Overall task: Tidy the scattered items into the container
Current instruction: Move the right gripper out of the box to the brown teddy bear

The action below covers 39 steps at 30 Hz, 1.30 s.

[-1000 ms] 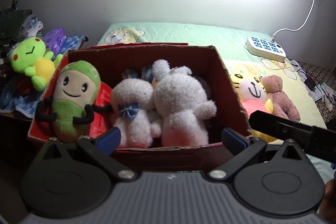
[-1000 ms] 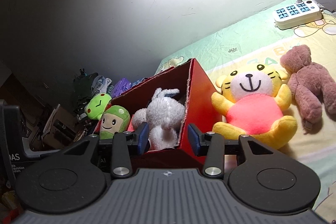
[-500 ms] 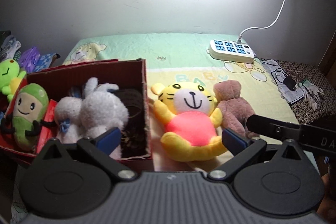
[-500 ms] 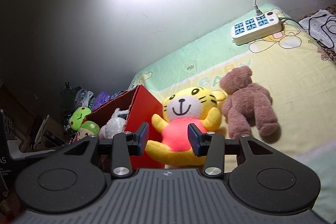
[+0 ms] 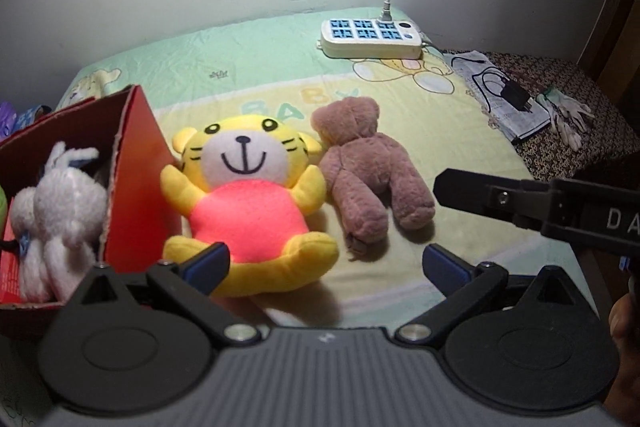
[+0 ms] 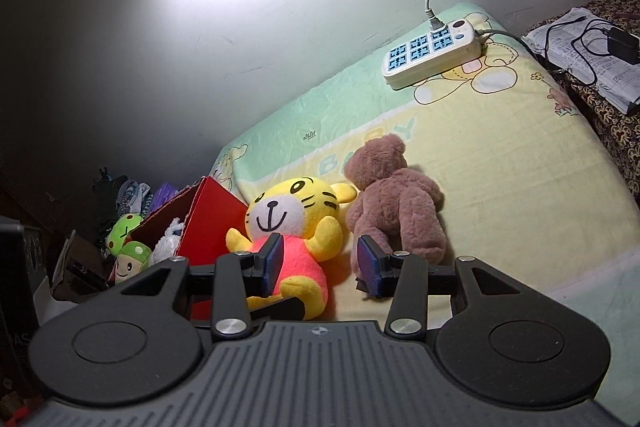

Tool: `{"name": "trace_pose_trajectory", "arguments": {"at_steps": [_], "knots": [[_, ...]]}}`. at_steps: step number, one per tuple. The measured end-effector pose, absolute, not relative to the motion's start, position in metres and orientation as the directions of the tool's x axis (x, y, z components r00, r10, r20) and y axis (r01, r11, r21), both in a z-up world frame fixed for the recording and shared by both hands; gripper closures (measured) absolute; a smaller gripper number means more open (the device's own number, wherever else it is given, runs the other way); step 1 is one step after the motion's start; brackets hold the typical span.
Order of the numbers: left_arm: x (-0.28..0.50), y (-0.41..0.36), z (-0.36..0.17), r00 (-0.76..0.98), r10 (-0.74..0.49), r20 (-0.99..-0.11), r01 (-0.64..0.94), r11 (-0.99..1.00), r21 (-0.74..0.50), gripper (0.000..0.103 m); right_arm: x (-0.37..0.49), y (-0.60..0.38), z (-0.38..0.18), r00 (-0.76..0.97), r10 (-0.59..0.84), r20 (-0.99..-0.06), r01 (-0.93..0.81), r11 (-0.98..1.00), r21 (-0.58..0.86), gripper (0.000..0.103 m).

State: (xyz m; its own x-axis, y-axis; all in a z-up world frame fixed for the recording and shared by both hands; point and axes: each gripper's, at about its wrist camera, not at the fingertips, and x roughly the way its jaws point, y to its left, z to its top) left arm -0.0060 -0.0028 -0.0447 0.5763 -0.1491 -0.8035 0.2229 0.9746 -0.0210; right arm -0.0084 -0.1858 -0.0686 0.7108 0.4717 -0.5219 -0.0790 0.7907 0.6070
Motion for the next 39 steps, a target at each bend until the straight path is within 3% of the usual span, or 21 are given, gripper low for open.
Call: {"name": "trace_pose_trajectory", "arguments": {"at_steps": [12,39], "knots": [[0.021,-0.038,-0.075,0.483,-0.137,-0.865,0.267,0.964,-0.003,0.001,0.008,-0.213,-0.098,0.684,0.424,-0.594,0.056,0.781,0.622,0.058],[0.068,-0.056,-0.12,0.401,-0.131,-0.907,0.319,0.948,0.004,0.001,0.059,-0.213,-0.138,0.608,0.427,-0.669,0.1,0.795,0.598,0.053]]}}
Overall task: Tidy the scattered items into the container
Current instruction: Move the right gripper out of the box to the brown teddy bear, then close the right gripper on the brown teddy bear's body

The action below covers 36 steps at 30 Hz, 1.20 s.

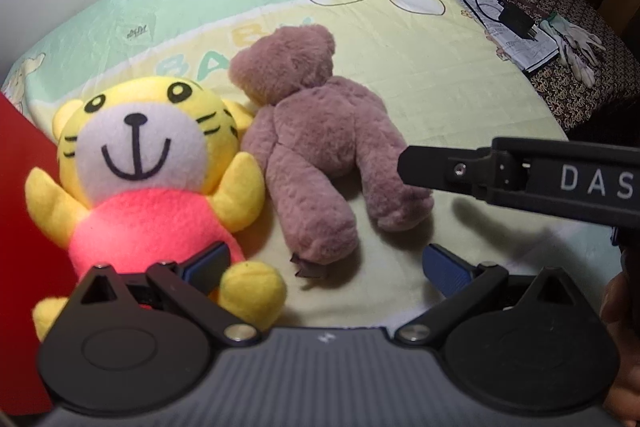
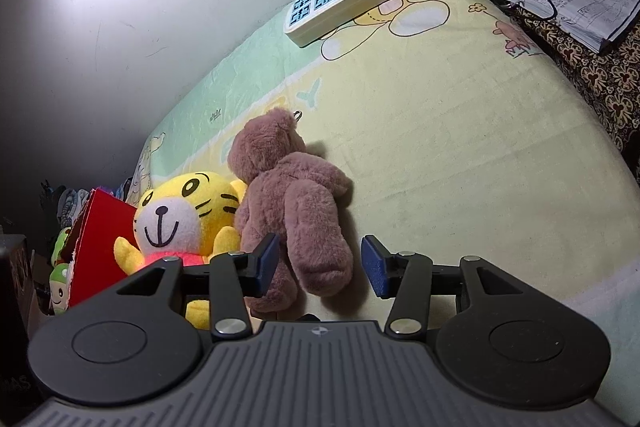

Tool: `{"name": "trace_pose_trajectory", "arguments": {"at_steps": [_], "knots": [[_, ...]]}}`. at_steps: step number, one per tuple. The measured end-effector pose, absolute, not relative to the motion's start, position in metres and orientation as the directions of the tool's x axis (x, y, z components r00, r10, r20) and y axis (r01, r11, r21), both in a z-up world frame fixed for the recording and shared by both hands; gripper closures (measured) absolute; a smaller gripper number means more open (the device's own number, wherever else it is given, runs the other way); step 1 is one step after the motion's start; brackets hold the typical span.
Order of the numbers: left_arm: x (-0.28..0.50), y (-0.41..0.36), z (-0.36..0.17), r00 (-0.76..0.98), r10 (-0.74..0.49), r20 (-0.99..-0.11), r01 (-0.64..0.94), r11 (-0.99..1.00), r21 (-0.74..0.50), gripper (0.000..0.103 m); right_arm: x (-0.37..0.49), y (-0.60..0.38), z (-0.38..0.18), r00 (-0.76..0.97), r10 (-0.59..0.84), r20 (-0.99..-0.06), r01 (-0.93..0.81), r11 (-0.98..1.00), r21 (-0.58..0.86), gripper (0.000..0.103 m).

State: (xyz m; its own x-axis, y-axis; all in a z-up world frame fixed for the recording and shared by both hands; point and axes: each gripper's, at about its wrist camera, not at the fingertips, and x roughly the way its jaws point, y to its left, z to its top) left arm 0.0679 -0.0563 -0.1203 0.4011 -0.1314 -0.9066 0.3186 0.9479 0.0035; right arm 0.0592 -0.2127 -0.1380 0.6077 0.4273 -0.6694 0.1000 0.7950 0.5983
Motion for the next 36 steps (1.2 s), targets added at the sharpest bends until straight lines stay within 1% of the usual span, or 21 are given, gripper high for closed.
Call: {"name": "trace_pose_trajectory", "arguments": {"at_steps": [4,8,16,19,20,21,31,36], "knots": [[0.076,-0.056,-0.127,0.375,-0.161,-0.913,0.32,0.947,-0.036,0.001,0.065,-0.209,-0.141,0.599,0.426,-0.678,0.097,0.802,0.59,0.053],[0.081,-0.055,-0.132,0.368,-0.167,-0.914,0.312,0.949,-0.048,0.001,0.072,-0.206,-0.145,0.586,0.425,-0.69,0.094,0.81,0.579,0.053],[0.083,-0.062,-0.14,0.368,-0.149,-0.918,0.341,0.94,-0.016,0.001,0.081,-0.198,-0.153,0.569,0.427,-0.702,0.083,0.82,0.567,0.054],[0.084,-0.064,-0.142,0.368,-0.144,-0.919,0.345,0.939,-0.009,0.001,0.082,-0.198,-0.154,0.568,0.425,-0.705,0.074,0.826,0.559,0.061],[0.085,-0.064,-0.142,0.368,-0.142,-0.919,0.345,0.939,-0.007,0.001,0.082,-0.198,-0.154,0.564,0.428,-0.706,0.071,0.827,0.558,0.066],[0.084,-0.064,-0.142,0.368,-0.141,-0.919,0.345,0.939,-0.005,0.001,0.082,-0.198,-0.154,0.559,0.434,-0.706,0.067,0.825,0.561,0.068],[0.079,-0.068,-0.139,0.368,-0.161,-0.916,0.359,0.933,-0.02,0.001,0.072,-0.2,-0.148,0.55,0.461,-0.697,0.039,0.819,0.573,0.071],[0.072,-0.069,-0.135,0.354,-0.193,-0.915,0.371,0.927,-0.052,0.001,0.059,-0.209,-0.142,0.547,0.452,-0.705,0.04,0.827,0.561,0.071]]}}
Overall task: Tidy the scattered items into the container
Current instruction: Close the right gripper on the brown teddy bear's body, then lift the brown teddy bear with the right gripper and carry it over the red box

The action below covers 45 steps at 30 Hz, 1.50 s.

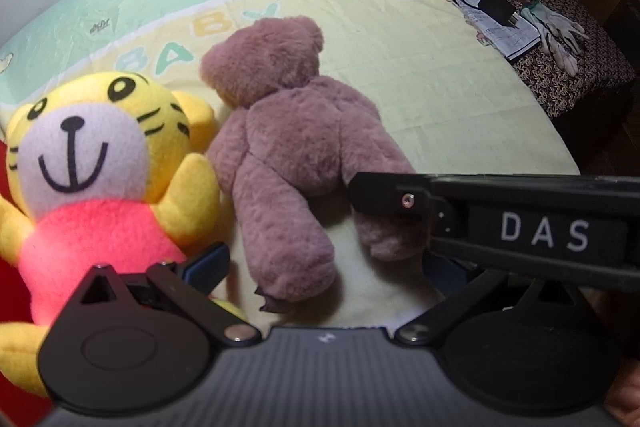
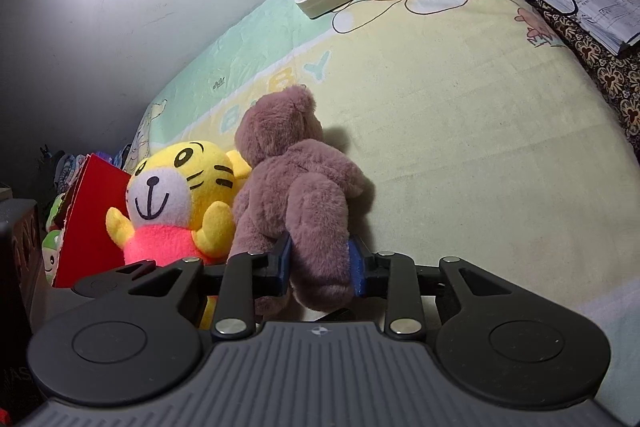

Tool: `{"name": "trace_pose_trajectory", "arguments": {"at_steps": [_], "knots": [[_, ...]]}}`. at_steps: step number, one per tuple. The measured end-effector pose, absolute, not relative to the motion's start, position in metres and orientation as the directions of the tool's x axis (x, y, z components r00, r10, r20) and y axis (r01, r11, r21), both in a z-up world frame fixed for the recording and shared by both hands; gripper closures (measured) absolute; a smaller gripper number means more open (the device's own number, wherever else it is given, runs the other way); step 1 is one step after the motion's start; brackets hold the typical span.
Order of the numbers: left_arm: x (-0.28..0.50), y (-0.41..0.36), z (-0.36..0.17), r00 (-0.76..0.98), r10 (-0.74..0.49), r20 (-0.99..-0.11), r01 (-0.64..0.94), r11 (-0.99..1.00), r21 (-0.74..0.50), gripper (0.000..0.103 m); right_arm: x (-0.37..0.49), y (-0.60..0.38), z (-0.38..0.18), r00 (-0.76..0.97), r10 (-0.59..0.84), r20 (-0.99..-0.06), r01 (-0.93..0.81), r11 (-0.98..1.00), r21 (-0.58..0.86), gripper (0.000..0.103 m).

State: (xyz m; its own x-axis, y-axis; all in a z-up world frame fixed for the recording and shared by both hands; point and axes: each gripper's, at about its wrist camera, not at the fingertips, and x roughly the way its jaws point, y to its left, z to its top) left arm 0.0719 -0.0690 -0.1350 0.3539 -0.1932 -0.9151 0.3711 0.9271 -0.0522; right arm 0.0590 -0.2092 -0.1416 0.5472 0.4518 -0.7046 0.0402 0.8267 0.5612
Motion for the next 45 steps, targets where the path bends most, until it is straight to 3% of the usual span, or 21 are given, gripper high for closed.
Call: {"name": "trace_pose_trajectory", "arguments": {"at_steps": [13,19,26,32,38,42,45], "knots": [[0.03,-0.079,-0.13,0.322,-0.237,-0.917,0.484,0.873,-0.056,0.001,0.016,-0.23,-0.137,0.521,0.44,-0.731,0.056,0.838,0.544,0.072],[0.023,-0.079,-0.125,0.267,-0.314,-0.911,0.494,0.856,-0.151,0.001,0.002,-0.235,-0.137,0.499,0.45,-0.741,0.057,0.836,0.546,0.071],[0.029,-0.08,-0.131,0.253,-0.321,-0.913,0.474,0.863,-0.172,0.001,0.008,-0.25,-0.131,0.583,0.419,-0.696,0.113,0.807,0.58,0.058],[0.038,-0.089,-0.136,0.229,-0.346,-0.91,0.484,0.851,-0.202,0.0,0.031,-0.247,-0.143,0.578,0.407,-0.708,0.136,0.807,0.575,0.057],[0.04,-0.085,-0.13,0.197,-0.412,-0.889,0.516,0.815,-0.264,0.001,0.043,-0.246,-0.148,0.567,0.436,-0.699,0.113,0.799,0.591,0.05],[0.042,-0.077,-0.128,0.223,-0.408,-0.885,0.524,0.816,-0.244,0.001,0.045,-0.249,-0.15,0.555,0.462,-0.692,0.088,0.795,0.601,0.049],[0.046,-0.068,-0.121,0.218,-0.472,-0.854,0.525,0.795,-0.305,0.001,0.045,-0.252,-0.151,0.542,0.493,-0.68,0.07,0.78,0.622,0.048]]}}
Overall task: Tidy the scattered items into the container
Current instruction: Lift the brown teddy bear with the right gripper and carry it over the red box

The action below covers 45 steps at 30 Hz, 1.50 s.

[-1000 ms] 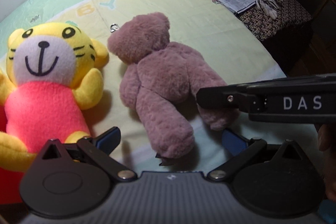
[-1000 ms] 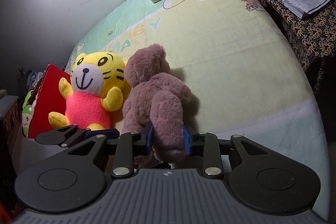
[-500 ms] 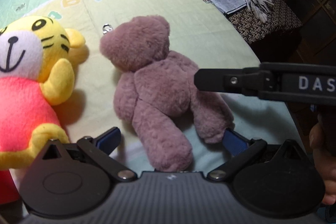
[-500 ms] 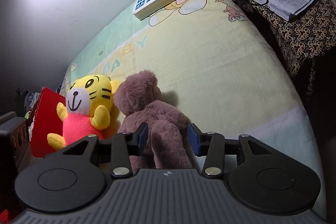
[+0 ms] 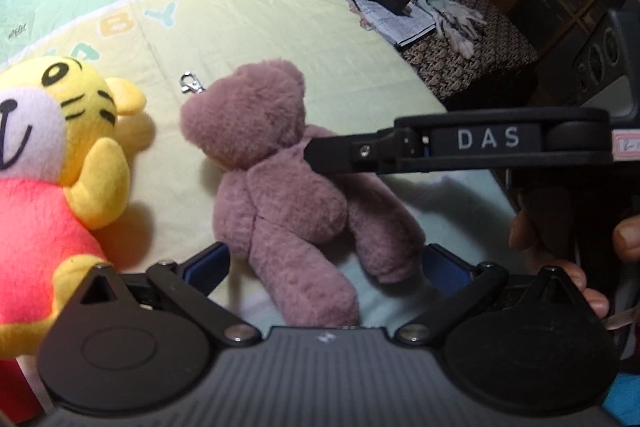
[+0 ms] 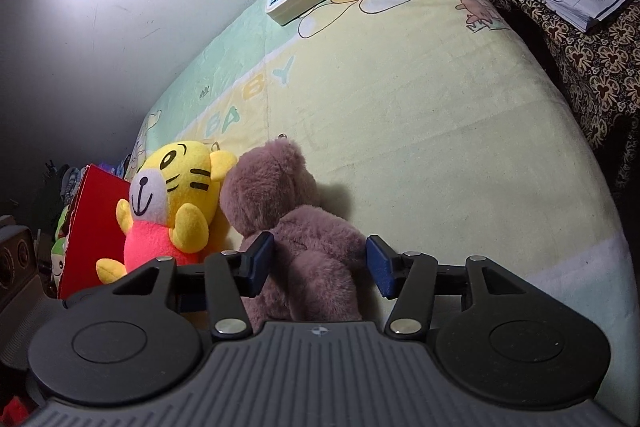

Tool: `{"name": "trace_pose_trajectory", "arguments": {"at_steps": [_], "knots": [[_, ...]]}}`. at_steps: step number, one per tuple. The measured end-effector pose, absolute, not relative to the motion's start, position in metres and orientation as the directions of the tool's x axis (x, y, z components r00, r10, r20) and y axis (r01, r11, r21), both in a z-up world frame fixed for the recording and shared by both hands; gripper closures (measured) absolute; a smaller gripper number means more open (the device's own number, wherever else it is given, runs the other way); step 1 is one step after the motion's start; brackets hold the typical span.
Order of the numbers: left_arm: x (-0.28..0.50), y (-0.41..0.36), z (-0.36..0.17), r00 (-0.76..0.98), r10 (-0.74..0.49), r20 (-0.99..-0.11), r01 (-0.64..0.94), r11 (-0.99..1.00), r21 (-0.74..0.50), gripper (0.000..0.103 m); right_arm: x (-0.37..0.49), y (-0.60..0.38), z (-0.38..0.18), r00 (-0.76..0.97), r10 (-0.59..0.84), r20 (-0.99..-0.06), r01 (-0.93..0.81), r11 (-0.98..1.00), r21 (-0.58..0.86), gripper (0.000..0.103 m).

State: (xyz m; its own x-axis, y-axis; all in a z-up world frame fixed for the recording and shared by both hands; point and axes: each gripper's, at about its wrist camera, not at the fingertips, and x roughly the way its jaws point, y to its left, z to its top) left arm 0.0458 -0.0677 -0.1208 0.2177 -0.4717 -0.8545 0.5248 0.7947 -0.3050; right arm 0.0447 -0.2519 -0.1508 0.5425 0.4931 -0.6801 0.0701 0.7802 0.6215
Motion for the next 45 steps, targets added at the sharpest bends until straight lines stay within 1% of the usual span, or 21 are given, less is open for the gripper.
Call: {"name": "trace_pose_trajectory", "arguments": {"at_steps": [2,8,13,16,21,27,32,45], "knots": [[0.05,-0.065,-0.118,0.223,-0.489,-0.844,0.515,0.794,-0.324,0.001,0.045,-0.252,-0.152,0.539,0.505,-0.675,0.062,0.775,0.629,0.048],[0.06,-0.074,-0.13,0.241,-0.45,-0.86,0.496,0.819,-0.289,0.0,0.051,-0.249,-0.154,0.535,0.509,-0.674,0.053,0.776,0.628,0.047],[0.07,-0.073,-0.136,0.236,-0.479,-0.846,0.462,0.821,-0.335,0.0,0.054,-0.251,-0.155,0.55,0.503,-0.667,0.062,0.772,0.633,0.046],[0.073,-0.075,-0.134,0.248,-0.48,-0.841,0.466,0.82,-0.331,0.0,0.054,-0.251,-0.154,0.547,0.508,-0.666,0.051,0.773,0.632,0.047],[0.074,-0.072,-0.137,0.259,-0.503,-0.824,0.483,0.807,-0.341,0.0,0.051,-0.253,-0.154,0.522,0.54,-0.661,0.043,0.757,0.652,0.051],[0.071,-0.067,-0.138,0.252,-0.527,-0.811,0.477,0.797,-0.37,0.001,0.043,-0.249,-0.149,0.499,0.549,-0.671,0.0,0.774,0.633,0.052],[0.07,-0.072,-0.137,0.278,-0.504,-0.818,0.483,0.809,-0.334,0.0,0.049,-0.253,-0.154,0.505,0.555,-0.66,0.041,0.749,0.661,0.049],[0.066,-0.079,-0.138,0.282,-0.469,-0.837,0.478,0.825,-0.301,0.003,0.033,-0.248,-0.149,0.466,0.589,-0.66,0.015,0.741,0.672,0.053]]}}
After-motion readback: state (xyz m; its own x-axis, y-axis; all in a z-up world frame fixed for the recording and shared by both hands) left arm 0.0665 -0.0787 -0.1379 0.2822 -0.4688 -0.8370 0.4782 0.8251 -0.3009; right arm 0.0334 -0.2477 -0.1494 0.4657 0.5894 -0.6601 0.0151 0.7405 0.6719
